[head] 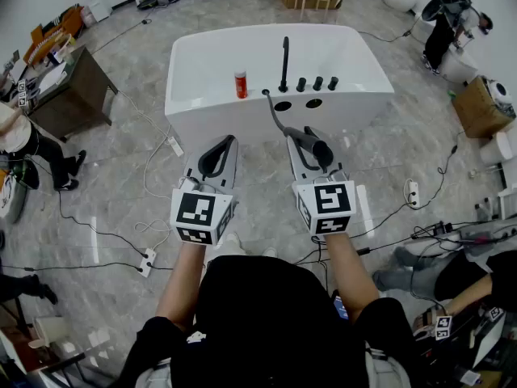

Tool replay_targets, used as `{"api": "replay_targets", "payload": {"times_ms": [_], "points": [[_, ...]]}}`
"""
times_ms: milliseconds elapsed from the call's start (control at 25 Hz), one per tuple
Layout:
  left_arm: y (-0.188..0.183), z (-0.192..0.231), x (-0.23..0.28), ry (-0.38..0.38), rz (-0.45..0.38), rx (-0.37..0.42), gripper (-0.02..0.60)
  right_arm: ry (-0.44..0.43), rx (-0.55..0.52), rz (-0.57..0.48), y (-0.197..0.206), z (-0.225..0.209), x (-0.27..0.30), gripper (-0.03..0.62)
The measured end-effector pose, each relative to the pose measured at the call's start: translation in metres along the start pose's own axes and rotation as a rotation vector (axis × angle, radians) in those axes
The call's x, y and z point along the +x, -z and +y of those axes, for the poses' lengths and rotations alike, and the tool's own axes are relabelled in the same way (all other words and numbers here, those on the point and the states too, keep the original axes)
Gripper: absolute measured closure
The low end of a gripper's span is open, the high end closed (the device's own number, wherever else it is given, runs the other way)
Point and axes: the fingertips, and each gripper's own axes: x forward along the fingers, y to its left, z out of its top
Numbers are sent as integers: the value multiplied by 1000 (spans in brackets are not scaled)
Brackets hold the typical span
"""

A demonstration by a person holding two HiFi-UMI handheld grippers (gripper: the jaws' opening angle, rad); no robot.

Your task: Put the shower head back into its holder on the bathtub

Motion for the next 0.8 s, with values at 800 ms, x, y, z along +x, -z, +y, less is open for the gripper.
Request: {"api": "replay_targets", "payload": {"times_ms": [800], "points": [[15, 20, 70, 26, 22, -17, 568, -19, 41, 8, 10, -30, 56, 454]]}}
